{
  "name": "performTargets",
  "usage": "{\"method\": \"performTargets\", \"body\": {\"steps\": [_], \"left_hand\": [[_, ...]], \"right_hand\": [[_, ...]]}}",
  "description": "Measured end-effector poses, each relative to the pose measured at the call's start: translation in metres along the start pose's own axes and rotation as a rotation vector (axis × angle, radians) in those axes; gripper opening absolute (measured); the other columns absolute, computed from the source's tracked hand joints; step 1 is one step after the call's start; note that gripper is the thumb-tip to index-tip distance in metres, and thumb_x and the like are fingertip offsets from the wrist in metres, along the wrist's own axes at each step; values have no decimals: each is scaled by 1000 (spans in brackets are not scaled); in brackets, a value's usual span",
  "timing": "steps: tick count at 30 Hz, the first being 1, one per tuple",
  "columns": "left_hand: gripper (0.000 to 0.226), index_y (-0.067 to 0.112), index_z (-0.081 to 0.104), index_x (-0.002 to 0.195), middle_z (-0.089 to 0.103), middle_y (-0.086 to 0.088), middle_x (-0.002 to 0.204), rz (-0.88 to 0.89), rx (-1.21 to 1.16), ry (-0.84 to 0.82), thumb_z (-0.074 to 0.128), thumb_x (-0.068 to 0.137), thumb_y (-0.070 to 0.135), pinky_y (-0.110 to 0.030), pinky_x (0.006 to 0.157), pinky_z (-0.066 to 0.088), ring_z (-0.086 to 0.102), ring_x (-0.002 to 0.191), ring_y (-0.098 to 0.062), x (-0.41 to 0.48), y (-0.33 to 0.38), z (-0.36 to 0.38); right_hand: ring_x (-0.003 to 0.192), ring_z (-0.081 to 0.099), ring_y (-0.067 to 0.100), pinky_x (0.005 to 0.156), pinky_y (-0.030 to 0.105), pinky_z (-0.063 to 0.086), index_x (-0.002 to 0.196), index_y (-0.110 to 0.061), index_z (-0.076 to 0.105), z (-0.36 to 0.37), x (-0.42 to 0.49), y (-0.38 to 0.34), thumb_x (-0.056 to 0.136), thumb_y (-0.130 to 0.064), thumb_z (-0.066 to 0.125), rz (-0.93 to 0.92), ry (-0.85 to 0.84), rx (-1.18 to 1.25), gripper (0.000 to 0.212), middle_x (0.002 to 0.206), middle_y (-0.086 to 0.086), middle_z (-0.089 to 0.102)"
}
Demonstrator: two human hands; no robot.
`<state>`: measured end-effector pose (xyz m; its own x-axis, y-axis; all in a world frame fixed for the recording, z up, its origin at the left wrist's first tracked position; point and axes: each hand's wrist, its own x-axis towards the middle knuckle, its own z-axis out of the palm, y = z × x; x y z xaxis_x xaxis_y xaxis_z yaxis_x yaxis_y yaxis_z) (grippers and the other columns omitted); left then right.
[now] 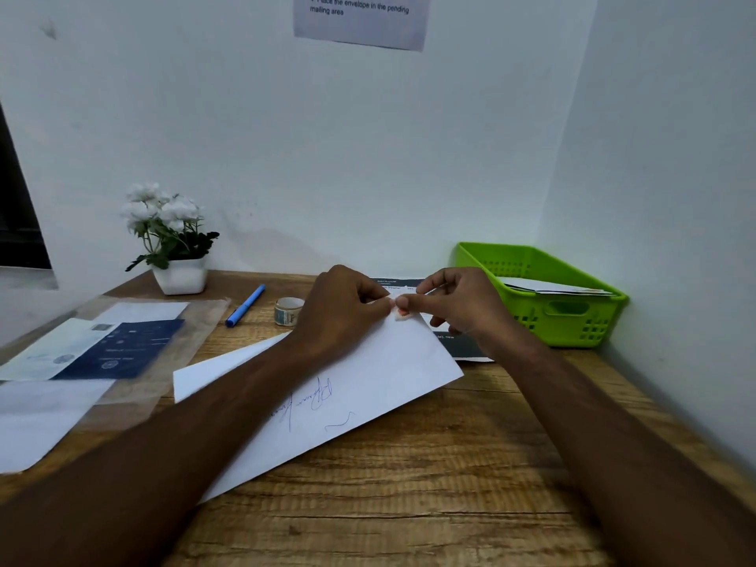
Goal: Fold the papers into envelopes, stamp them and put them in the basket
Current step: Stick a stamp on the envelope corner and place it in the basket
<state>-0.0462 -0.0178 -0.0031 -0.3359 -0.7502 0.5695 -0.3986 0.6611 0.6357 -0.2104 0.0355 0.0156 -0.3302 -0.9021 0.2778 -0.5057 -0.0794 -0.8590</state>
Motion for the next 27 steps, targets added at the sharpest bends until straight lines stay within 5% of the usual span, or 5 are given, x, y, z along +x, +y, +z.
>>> {"method": "performTargets", "body": {"steps": [6, 14, 19, 23, 27], "left_hand": [[17, 19, 77, 70, 64, 3, 53, 3, -32, 17, 74, 79, 33, -26, 49, 35, 46, 46, -1, 2, -1, -2], [20, 19, 77, 72, 68, 0, 60, 13, -2, 4, 69, 80, 36, -40, 59, 49, 58, 56, -15, 3, -3, 0], [26, 20, 72, 60, 58, 8, 46, 36, 12, -6, 76, 74, 42, -25, 50, 35, 45, 43, -2, 4, -3, -1], [23, 21, 73, 63, 60, 7, 50, 78, 40, -27, 74, 76, 40, -28, 52, 37, 46, 45, -2, 5, -5, 0], [17, 21, 75, 69, 60, 12, 53, 107, 75, -64, 72, 81, 33, -27, 54, 37, 50, 49, 0, 7, -8, -1]], "right_hand": [[53, 57, 10, 46, 19, 37, 77, -9, 76, 0, -2, 0, 71, -44, 81, 37, -162, -3, 36, 70, 0, 71], [46, 52, 4, 46, 17, 43, 81, -2, 68, -1, 0, 5, 72, -20, 85, 44, -286, 18, 26, 61, 0, 57], [46, 52, 6, 46, 17, 44, 71, -7, 55, -1, -2, 4, 74, -16, 83, 24, -366, 25, 29, 64, 7, 51], [46, 53, 8, 47, 18, 47, 61, -11, 50, -2, 0, 5, 78, -14, 80, 51, -426, 76, 35, 54, -1, 53], [50, 58, 9, 51, 19, 51, 81, -1, 59, -2, 1, 5, 83, -10, 73, 85, -494, 112, 17, 61, 3, 59]]}}
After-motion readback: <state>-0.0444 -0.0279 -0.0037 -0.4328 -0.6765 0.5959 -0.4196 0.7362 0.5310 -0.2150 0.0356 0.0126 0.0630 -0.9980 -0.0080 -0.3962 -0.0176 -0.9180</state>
